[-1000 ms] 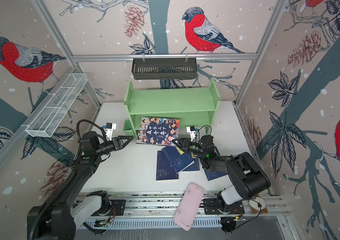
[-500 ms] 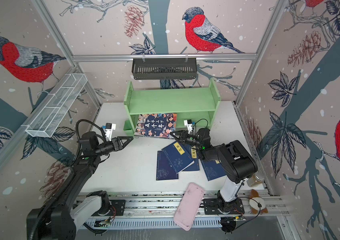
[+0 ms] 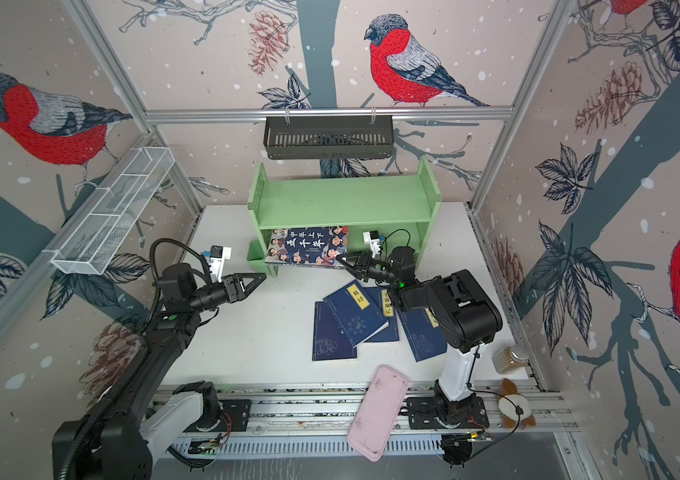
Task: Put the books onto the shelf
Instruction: 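Lower the illustrated book upright onto the table beneath the shelf with both grippers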
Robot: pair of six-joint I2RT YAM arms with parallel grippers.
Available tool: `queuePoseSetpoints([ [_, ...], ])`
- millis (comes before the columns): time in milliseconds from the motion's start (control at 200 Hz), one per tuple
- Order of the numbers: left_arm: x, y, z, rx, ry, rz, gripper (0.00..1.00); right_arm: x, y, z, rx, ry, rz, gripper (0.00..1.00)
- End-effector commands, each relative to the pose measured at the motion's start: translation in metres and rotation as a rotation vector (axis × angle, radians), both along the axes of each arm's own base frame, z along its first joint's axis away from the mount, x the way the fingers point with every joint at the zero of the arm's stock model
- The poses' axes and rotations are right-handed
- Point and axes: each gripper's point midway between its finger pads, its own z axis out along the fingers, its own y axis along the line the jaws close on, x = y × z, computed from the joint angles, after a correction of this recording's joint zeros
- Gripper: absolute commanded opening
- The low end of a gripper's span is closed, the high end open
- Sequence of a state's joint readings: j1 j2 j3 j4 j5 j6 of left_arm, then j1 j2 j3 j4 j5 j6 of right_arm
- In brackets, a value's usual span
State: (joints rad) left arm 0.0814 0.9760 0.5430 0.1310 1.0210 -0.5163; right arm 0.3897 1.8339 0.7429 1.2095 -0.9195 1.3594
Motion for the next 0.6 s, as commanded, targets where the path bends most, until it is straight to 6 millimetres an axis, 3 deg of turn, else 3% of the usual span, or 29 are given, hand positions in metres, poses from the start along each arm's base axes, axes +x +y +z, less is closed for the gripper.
queuePoseSetpoints([
  [0, -0.001, -0.002, 0.008, 0.007, -0.05, -0.022, 0.74, 0.001, 0.002, 0.025, 0.024, -0.158, 0.009, 0.06],
  [290, -0.002, -0.001, 0.008, 0.011, -0.058, -0.018, 0.75, 0.014, 0.005, 0.02, -0.029, -0.142, 0.004, 0.11],
  [590, -0.001, 0.001, 0.004, 0.026, -0.055, 0.005, 0.75, 0.023, 0.005, 0.012, -0.046, -0.106, -0.016, 0.33],
])
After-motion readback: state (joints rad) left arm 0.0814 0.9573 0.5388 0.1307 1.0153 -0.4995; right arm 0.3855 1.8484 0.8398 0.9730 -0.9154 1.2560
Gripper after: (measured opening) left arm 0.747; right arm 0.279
